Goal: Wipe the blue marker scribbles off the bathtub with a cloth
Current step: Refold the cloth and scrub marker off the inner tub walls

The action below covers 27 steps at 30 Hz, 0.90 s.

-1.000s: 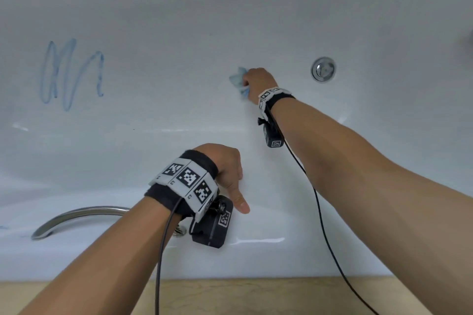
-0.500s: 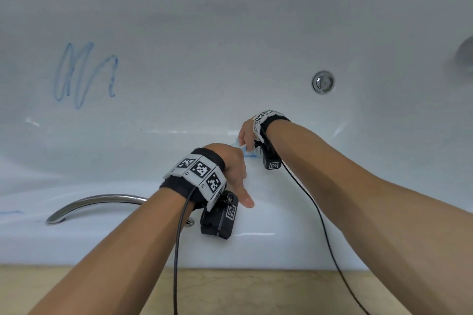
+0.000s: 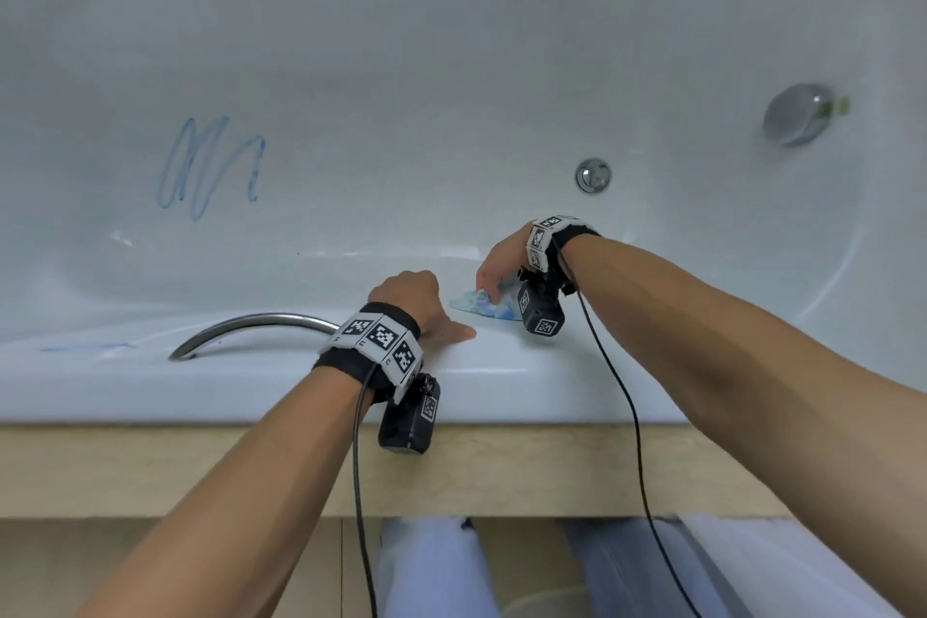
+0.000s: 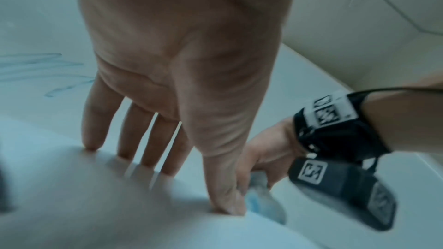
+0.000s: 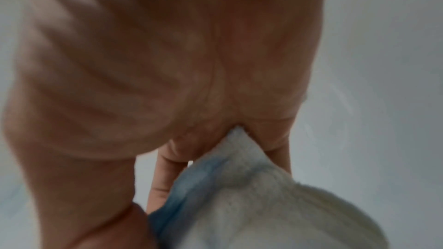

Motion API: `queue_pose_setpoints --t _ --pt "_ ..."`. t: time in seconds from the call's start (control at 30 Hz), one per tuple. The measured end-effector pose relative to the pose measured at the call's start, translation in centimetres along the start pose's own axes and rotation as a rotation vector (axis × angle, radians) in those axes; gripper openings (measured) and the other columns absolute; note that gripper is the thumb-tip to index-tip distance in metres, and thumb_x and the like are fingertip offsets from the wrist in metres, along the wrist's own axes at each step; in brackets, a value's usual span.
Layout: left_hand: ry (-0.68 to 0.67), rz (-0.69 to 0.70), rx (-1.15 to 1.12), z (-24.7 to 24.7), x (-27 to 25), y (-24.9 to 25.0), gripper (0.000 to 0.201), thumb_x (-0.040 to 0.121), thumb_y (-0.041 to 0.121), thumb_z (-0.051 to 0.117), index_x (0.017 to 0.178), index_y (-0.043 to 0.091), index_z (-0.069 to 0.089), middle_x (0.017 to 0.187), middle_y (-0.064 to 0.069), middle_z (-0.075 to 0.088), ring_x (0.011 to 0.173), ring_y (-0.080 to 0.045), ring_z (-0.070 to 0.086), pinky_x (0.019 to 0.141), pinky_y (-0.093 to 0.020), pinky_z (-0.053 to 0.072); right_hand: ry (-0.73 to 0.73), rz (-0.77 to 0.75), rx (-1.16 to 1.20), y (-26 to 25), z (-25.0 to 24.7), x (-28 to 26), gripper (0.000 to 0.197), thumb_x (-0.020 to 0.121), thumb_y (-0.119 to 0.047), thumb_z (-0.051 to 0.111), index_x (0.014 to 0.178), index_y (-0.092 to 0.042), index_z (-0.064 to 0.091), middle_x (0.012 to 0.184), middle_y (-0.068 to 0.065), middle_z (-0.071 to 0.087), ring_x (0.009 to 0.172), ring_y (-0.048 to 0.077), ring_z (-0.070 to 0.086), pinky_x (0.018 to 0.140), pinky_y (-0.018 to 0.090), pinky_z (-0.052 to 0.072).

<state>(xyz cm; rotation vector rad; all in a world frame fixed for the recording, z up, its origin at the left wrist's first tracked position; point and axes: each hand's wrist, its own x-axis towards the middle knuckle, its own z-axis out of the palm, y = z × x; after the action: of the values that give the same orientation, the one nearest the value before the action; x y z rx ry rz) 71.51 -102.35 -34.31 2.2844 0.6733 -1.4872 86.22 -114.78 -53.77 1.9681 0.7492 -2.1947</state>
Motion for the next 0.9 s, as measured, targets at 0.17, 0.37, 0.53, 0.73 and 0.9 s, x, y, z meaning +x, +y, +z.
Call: queue_pose_setpoints --t 0.17,0.37,0.53,0.73,0.9 --pt "0.077 0.100 -0.154 1.6 -4.2 -2.7 0.071 0.081 0.063 0.066 0.133 0.015 0.056 0.135 -0.003 0.056 0.122 -0.023 0.053 0.097 -0.034 0.044 0.077 -0.136 0.491 -4.8 4.0 -17.2 0.035 0.072 -0.054 0.072 0.096 -0.029 0.071 0.102 0.001 0.068 0.081 0.021 0.064 0.077 0.032 0.056" --pt "0.253 0.255 -0.625 1.0 -9.9 -5.2 0.096 0.067 0.042 0.089 0.147 0.020 0.041 0.138 0.002 0.055 0.123 -0.015 0.053 0.104 -0.032 0.044 0.209 -0.440 1.612 -7.3 9.7 -25.4 0.008 0.089 -0.023 0.059 0.086 -0.024 0.067 0.082 -0.002 0.065 0.062 0.014 0.062 0.056 0.022 0.049" --pt "0.195 0.443 -0.839 -0.4 -13.5 -5.3 0.116 0.054 0.039 0.097 0.151 0.027 0.034 0.135 0.009 0.055 0.116 -0.005 0.058 0.095 -0.032 0.054 0.322 -0.598 1.974 -9.9 14.5 -26.1 0.018 0.100 -0.027 0.051 0.103 -0.027 0.070 0.101 -0.001 0.074 0.086 0.015 0.070 0.075 0.030 0.055" --pt "0.262 0.534 -0.854 1.2 -13.5 -4.8 0.109 0.050 0.043 0.098 0.144 0.026 0.045 0.122 0.012 0.061 0.106 -0.001 0.061 0.090 -0.035 0.057 0.327 -0.704 2.057 -11.8 18.4 -23.9 0.045 0.101 -0.021 0.043 0.139 0.002 0.051 0.137 0.026 0.058 0.127 0.038 0.057 0.097 0.045 0.056" --pt "0.327 0.510 -1.046 3.8 -13.9 -4.8 0.092 0.053 0.037 0.098 0.133 0.024 0.055 0.118 0.011 0.065 0.106 0.000 0.062 0.089 -0.035 0.057 0.382 -0.623 2.002 -11.0 19.6 -23.0 0.022 0.096 -0.014 0.041 0.101 -0.013 0.062 0.101 0.010 0.069 0.084 0.022 0.071 0.066 0.030 0.058"
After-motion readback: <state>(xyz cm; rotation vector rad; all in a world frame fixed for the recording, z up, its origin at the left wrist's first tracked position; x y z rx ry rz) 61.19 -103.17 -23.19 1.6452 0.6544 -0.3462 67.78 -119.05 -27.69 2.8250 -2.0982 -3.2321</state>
